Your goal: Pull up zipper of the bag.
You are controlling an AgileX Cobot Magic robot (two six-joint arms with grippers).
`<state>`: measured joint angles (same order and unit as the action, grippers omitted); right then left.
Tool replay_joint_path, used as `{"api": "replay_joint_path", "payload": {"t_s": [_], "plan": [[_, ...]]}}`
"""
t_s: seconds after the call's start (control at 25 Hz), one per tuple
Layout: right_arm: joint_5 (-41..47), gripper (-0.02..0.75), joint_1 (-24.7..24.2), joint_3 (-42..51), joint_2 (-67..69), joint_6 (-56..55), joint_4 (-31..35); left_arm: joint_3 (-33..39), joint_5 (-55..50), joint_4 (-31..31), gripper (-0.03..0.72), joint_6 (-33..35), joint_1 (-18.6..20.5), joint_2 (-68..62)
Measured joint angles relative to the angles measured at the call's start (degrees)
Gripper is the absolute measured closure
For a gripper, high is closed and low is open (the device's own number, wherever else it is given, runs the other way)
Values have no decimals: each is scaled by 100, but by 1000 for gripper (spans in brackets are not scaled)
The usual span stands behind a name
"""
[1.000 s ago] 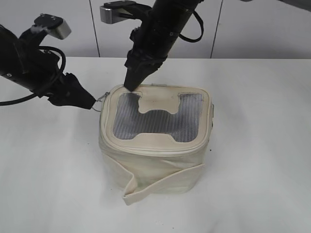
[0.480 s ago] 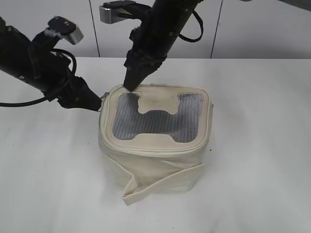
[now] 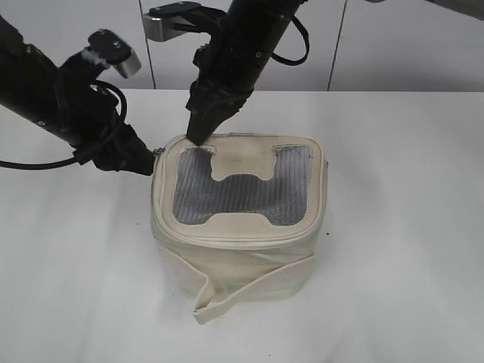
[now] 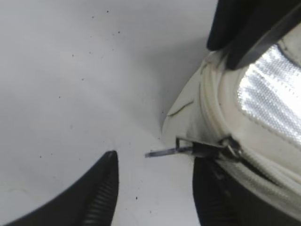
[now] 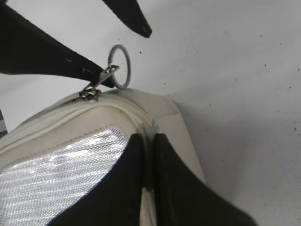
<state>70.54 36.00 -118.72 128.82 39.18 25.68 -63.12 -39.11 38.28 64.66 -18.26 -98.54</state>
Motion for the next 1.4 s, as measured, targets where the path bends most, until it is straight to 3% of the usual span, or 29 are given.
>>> {"api": "replay_joint_path", "payload": {"t_s": [0.12, 0.28, 0.36, 0.52, 0.72, 1.12, 1.4], "plan": [[0, 699, 2, 0, -4, -13, -18, -4, 6, -64, 398, 0, -78, -196], [0, 699, 2, 0, -4, -19, -24, -4, -62, -168, 636, 0, -152, -230], [0, 699, 6, 0, -4, -19, -36, -4, -184, -261, 689, 0, -152, -192], [0, 699, 6, 0, -4, -56, -60, -6, -501, -389, 691, -102, -152, -58], [0, 699, 6, 0, -4, -86, -84, -6, -1021, -719, 691, -708, -152, 17], [0, 700, -27, 0, -11, -319, -164, -22, -1995, -801, 691, -1710, -164, 45], [0, 700, -125, 0, -11, -359, -134, -40, -2545, -804, 691, -2155, -513, 55]]}}
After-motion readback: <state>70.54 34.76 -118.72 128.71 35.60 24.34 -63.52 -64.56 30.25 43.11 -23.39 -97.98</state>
